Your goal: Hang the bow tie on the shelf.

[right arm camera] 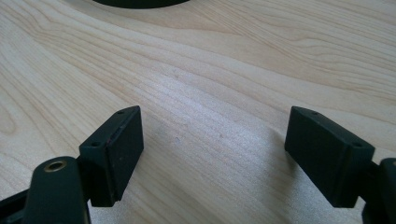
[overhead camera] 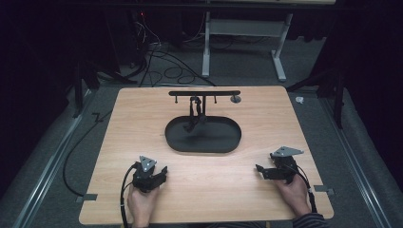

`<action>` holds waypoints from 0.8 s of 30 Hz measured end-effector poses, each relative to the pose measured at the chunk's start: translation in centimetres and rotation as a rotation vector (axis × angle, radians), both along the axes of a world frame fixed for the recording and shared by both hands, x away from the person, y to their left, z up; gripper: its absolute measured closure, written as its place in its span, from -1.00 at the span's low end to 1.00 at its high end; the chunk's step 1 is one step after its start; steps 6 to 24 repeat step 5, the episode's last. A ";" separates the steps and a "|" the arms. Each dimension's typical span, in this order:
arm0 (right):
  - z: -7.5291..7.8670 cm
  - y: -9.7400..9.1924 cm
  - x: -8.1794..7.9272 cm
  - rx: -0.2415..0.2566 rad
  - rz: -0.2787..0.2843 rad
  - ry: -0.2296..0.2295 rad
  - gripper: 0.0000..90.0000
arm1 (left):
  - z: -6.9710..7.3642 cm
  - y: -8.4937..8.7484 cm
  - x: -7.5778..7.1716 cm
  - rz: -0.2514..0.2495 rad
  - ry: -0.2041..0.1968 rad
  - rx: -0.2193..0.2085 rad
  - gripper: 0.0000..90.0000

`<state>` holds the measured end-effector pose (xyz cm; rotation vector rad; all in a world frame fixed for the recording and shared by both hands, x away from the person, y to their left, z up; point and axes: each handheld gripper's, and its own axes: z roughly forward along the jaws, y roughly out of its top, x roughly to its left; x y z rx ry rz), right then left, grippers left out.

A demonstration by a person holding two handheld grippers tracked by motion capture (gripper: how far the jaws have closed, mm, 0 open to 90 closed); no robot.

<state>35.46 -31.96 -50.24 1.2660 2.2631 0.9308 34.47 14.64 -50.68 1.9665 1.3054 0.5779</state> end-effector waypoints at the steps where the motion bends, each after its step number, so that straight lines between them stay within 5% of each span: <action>1: 0.0 0.0 0.0 0.000 0.000 0.000 -0.54 | 0.0 0.0 0.0 -0.002 0.001 -0.002 -0.07; 24: 0.0 0.0 0.0 0.000 0.000 0.000 -0.54 | 0.0 0.0 0.0 -0.002 0.003 -0.002 -0.11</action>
